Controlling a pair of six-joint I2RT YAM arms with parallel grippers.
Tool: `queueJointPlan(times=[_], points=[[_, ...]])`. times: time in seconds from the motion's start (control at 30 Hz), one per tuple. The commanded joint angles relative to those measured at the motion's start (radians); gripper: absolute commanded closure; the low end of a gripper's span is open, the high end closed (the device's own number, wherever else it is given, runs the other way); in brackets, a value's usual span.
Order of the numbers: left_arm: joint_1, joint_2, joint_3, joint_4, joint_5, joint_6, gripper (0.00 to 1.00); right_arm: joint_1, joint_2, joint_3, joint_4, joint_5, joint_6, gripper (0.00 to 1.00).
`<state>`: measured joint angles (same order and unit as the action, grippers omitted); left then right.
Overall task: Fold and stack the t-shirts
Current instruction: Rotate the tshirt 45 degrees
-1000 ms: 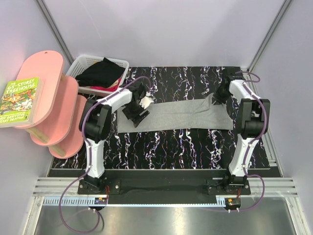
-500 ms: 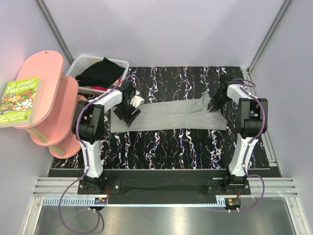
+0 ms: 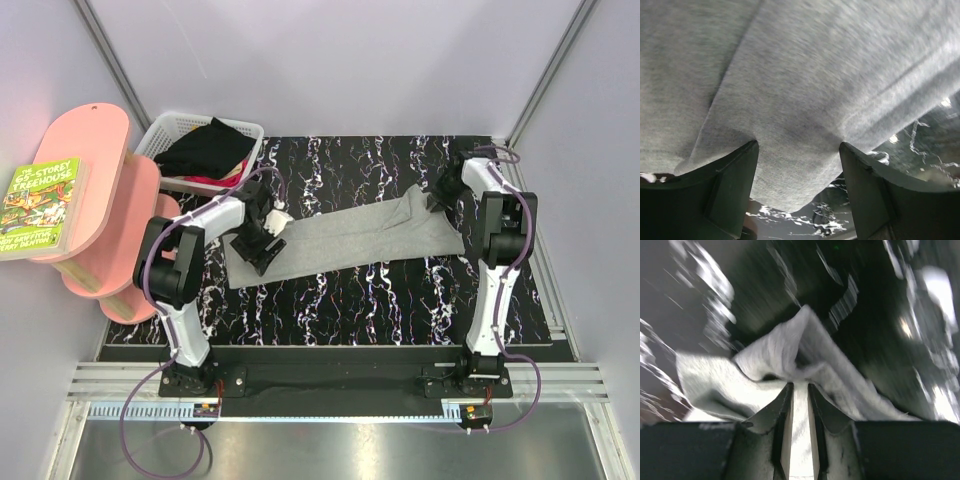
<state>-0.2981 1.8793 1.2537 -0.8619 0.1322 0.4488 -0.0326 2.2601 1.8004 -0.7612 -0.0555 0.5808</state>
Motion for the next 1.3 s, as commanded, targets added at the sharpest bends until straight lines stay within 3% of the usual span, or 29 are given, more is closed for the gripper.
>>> queueJointPlan(times=[0.0, 0.17, 0.3, 0.5, 0.63, 0.8, 1.0, 1.27], points=[[-0.054, -0.011, -0.086, -0.037, 0.096, 0.024, 0.29, -0.018, 0.134, 0.221, -0.013, -0.039, -0.01, 0.75], [-0.125, 0.003, -0.105, -0.072, 0.167, 0.042, 0.28, -0.018, 0.301, 0.482, -0.079, -0.148, -0.004, 0.76], [-0.183, 0.053, -0.054, -0.121, 0.26, 0.042, 0.29, -0.018, 0.436, 0.785, -0.142, -0.237, -0.013, 0.76], [-0.266, 0.135, 0.035, -0.18, 0.358, 0.054, 0.29, -0.036, 0.546, 1.002, -0.127, -0.357, 0.017, 0.76], [-0.314, 0.156, 0.082, -0.23, 0.425, 0.06, 0.29, -0.03, 0.466, 0.938, -0.054, -0.386, 0.005, 0.75], [-0.297, 0.109, 0.171, -0.284, 0.491, 0.07, 0.27, 0.016, 0.276, 0.829, -0.035, -0.363, -0.053, 0.69], [-0.201, 0.061, 0.314, -0.341, 0.511, 0.056, 0.25, 0.118, 0.15, 0.662, -0.101, -0.305, -0.122, 0.64], [-0.061, 0.008, 0.297, -0.333, 0.501, 0.047, 0.25, 0.168, 0.135, 0.47, -0.115, -0.209, -0.153, 0.65]])
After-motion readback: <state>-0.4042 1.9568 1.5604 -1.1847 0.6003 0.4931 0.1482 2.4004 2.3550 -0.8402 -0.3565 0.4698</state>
